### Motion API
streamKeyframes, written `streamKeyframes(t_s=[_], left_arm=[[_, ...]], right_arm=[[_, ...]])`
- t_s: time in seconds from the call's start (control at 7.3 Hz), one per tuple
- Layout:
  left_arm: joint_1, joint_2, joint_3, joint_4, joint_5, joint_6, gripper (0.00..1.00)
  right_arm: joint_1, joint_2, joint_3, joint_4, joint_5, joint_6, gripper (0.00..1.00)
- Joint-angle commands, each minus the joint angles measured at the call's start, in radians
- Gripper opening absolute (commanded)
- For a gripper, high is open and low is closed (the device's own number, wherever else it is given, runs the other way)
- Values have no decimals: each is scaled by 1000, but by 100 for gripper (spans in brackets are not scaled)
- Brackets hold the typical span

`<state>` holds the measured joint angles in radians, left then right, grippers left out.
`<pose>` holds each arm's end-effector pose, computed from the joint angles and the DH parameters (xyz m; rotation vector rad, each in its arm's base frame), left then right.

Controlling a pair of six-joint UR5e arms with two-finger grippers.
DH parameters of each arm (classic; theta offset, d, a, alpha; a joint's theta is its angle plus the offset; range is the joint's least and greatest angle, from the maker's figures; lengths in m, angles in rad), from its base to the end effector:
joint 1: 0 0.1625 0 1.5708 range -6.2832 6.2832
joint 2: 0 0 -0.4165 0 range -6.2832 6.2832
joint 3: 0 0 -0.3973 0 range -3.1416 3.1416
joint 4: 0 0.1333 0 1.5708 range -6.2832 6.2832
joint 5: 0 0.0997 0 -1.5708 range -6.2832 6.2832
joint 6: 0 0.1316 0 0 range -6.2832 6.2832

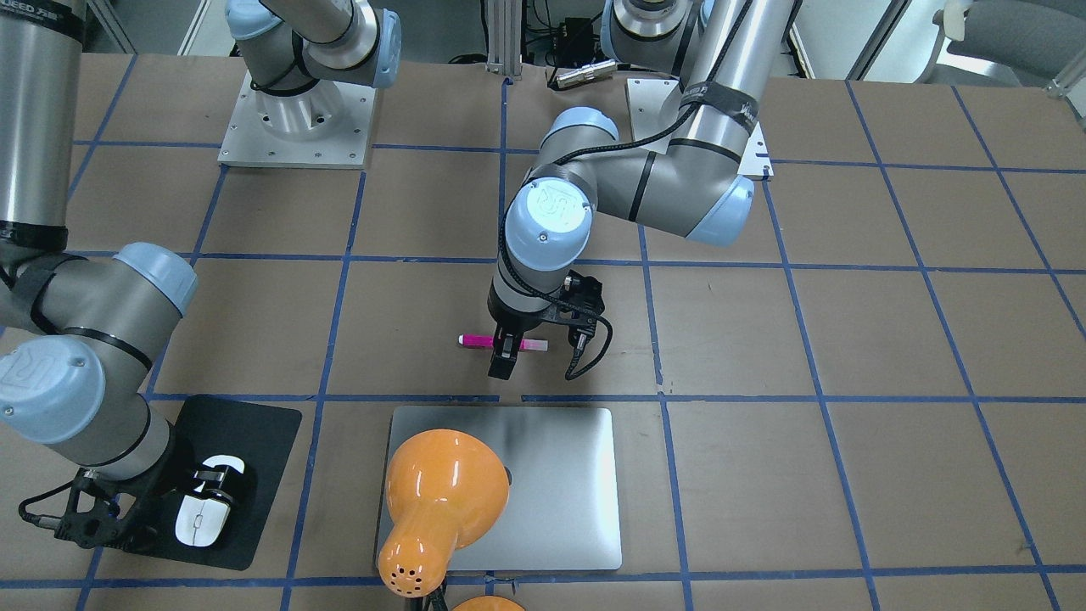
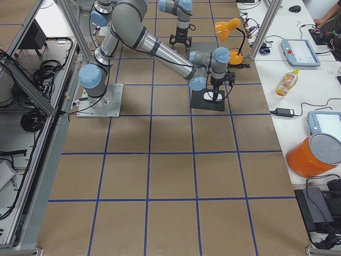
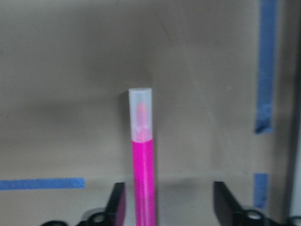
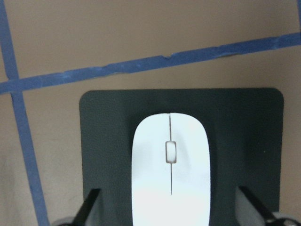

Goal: Place pen and mouse around notebook

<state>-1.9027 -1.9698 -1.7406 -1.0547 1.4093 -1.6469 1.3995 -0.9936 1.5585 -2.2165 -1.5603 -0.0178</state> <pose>-0.3380 -0.5068 0.1973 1.8915 -2.4390 -0.2534 0.0180 -0.6860 0.1757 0.2398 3.1270 -0.1278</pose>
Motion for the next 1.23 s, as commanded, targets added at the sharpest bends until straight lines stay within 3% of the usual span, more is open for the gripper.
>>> streamKeyframes(t_s=[0.0, 0.27, 0.41, 0.68, 0.82, 1.1], left_arm=[[65, 118, 58, -230, 0, 408, 100], [144, 207, 114, -422, 69, 798, 100], [202, 260, 116, -448, 74, 993, 100], [279, 310, 106, -464, 79, 1447, 100], [287, 318, 122, -456, 104, 1575, 100], [287, 356, 154, -494, 131, 1645, 100]], right_arm=[[3, -164, 5, 259, -1, 2, 100], [18, -366, 6, 509, 0, 12, 100], [54, -457, 8, 585, 0, 16, 100], [96, -535, 34, 682, 11, 19, 100], [95, -562, 43, 684, 14, 16, 100], [96, -583, 45, 702, 5, 30, 100]])
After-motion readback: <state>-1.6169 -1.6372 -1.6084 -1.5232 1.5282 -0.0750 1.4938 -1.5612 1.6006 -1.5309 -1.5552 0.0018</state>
